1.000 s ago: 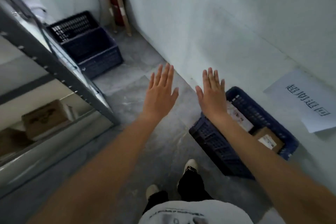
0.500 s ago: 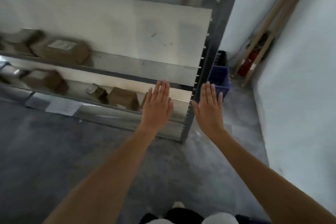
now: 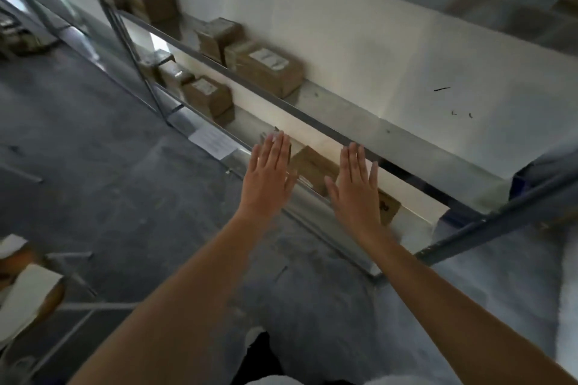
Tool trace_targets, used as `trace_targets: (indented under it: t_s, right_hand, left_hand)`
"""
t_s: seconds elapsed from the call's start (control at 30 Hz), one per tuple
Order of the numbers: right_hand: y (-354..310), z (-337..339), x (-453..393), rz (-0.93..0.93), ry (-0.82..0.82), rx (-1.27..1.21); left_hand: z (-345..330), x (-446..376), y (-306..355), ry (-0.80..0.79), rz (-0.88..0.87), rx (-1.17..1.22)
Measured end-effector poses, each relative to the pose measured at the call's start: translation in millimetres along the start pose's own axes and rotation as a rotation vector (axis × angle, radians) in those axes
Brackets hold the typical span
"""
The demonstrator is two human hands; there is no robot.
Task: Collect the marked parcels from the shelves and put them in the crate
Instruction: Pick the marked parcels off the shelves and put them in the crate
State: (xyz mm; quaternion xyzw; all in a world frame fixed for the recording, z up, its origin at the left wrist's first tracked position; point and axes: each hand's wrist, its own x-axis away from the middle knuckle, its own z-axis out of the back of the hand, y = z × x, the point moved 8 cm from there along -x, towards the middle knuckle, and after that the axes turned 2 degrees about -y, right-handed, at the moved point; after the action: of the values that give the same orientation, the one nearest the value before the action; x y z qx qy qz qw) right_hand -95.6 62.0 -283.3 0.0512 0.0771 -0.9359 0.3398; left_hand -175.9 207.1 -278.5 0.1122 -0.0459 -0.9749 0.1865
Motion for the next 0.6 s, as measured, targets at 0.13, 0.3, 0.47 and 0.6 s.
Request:
trace_targets:
  t_s: [0.13,0.3,0.47,0.6]
  right_hand:
    - [-46,-29,-29,0.016,-0.028,0.003]
    - [-88,-77,-71,0.032,-0.084,-0.025]
    - [-112,-133,-126,0.014,-0.178,-0.047]
    - [-133,-174,-186,0.022,-0.245,-0.071]
  left_hand:
    - [-6,-12,-58,-0.015,-0.029,0.008]
    - [-30,-39,-124,-0.042,-0.007,0.027]
    - [-77,-84,-179,-0.146,0.02,0.038]
    - [-110,-134,-223,-0.229,0.016,0.02]
